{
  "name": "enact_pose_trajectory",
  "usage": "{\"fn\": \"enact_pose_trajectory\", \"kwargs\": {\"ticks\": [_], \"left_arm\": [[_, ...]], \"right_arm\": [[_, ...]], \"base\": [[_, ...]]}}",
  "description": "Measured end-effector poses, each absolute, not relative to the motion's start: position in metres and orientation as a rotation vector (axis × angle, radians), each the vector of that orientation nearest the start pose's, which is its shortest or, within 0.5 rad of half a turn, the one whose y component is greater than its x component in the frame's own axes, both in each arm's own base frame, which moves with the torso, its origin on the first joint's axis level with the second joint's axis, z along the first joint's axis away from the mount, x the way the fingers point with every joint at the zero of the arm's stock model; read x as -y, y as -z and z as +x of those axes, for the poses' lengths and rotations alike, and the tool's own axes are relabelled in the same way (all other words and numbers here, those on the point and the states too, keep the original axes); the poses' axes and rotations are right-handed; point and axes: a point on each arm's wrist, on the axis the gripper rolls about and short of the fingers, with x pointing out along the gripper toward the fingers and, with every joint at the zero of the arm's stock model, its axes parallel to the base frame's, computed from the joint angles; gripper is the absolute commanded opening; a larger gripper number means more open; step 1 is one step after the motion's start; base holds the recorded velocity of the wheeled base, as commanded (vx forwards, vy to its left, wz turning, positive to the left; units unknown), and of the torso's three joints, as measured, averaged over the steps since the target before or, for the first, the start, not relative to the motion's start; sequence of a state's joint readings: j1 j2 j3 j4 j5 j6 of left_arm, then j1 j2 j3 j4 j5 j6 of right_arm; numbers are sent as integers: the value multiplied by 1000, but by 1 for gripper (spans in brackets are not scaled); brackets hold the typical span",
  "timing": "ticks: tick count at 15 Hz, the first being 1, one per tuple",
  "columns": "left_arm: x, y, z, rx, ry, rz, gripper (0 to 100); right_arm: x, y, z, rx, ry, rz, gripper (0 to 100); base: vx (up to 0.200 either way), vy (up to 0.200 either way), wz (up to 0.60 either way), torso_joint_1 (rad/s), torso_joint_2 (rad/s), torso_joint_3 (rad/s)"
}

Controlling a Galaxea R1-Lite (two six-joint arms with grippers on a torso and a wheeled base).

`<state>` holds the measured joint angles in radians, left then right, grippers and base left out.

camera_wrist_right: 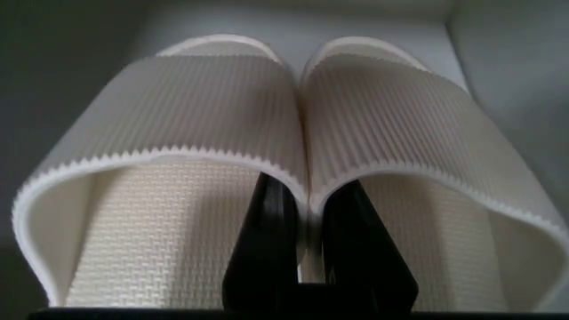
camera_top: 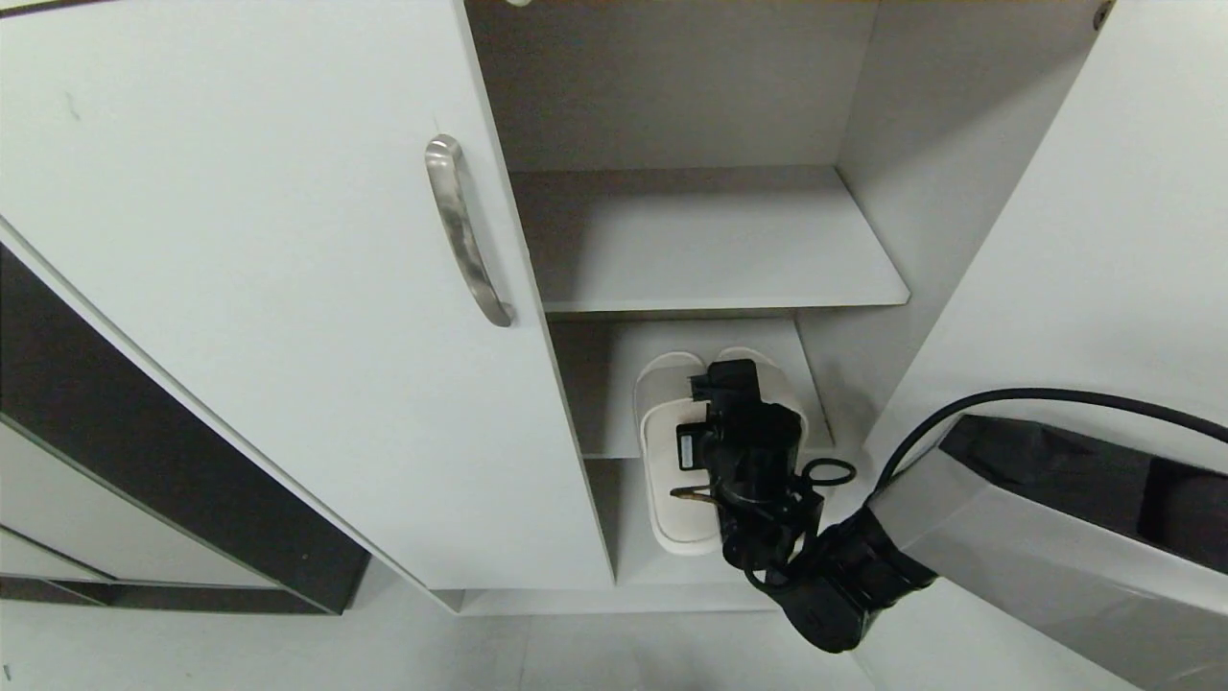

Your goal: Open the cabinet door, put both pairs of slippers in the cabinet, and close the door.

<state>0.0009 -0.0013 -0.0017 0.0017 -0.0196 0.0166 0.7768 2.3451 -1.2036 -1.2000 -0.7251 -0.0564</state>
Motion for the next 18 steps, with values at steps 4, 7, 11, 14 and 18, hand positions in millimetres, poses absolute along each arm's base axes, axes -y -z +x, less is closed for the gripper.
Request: {"fn": "enact_pose_trajectory", "kwargs": {"ticks": [4,7,11,14,18], "left_arm": [[0,-76,-23,1,16,14,0],[0,-76,-23,1,8,11,0],[0,-75,-23,0,-10,9,0],[0,-75,-23,0,-10,9,0],[0,-75,-23,0,-10,9,0]], "right_arm": [[-314,-113,360,78,-36,13,0],[-317,-121,380,99,-17,29,0],[-312,-116,399,93,17,21,0],[-308,-111,406,91,31,19,0],[-306,-107,410,86,40,15,0]], "base": [[0,0,0,0,0,0],[0,0,0,0,0,0],[0,0,0,0,0,0],[0,0,0,0,0,0],[0,0,0,0,0,0]]}}
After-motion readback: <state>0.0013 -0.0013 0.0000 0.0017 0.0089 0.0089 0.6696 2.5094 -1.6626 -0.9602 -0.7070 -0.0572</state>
